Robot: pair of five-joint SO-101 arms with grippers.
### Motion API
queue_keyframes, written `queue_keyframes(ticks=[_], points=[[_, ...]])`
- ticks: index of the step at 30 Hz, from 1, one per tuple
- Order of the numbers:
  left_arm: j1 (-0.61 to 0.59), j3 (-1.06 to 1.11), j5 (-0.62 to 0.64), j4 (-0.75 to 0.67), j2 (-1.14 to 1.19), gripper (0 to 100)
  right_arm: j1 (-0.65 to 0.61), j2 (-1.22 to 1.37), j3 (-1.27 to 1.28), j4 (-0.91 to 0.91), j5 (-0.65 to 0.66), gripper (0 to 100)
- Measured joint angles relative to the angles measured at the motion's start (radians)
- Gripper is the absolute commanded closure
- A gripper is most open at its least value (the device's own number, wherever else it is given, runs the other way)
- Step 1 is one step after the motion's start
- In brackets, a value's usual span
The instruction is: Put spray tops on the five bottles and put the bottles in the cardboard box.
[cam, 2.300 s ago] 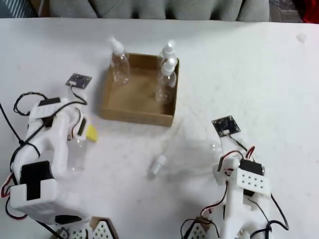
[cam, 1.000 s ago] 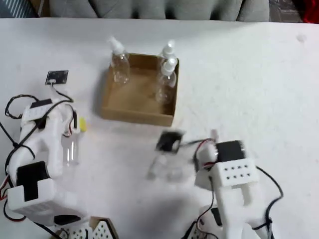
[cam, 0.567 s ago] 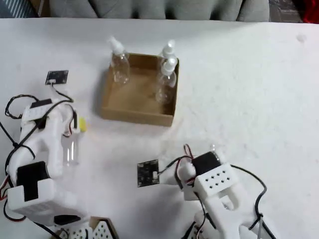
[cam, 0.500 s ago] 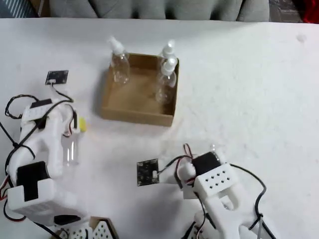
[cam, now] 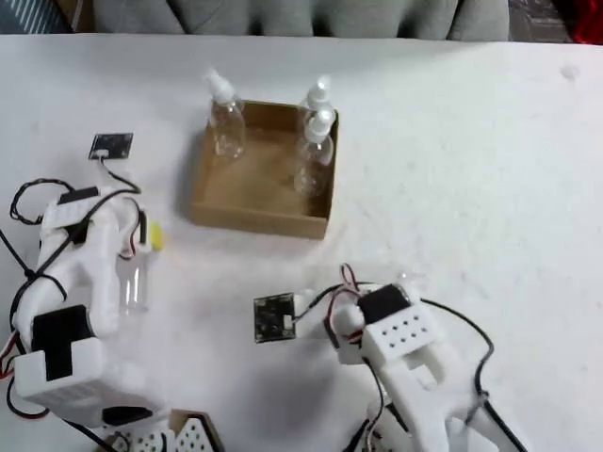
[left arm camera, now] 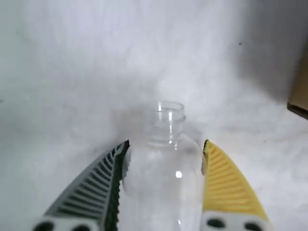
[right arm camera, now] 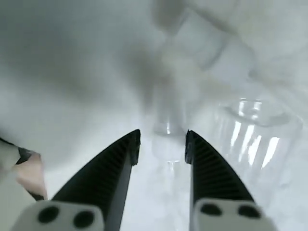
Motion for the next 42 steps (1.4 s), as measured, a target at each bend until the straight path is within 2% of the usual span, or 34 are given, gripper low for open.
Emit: queue_keyframes(ticks=[8, 10, 12, 17, 29, 35, 42], points=[[0.000, 0.000, 0.000, 0.000, 0.000, 98, 0.000, 0.282, -0.041, -0.087, 0.000, 88.3], [0.000, 0.000, 0.000, 0.000, 0.000, 98, 0.002, 0.318, -0.063, -0.089, 0.000, 91.3], [0.000, 0.000, 0.000, 0.000, 0.000, 98, 0.002, 0.345, -0.080, -0.089, 0.000, 99.1], [0.000, 0.000, 0.000, 0.000, 0.000, 98, 0.017, 0.381, -0.124, -0.069, -0.011, 98.1], [0.002, 0.000, -0.002, 0.000, -0.028, 98, 0.209, 0.384, -0.480, 0.315, -0.400, 98.3], [0.002, 0.063, -0.002, 0.000, -0.241, 98, 0.290, 0.384, -0.661, 0.436, -0.638, 98.3], [0.021, 0.183, -0.002, 0.000, -0.568, 98, 0.293, 0.316, -0.802, 0.511, -0.827, 98.3]])
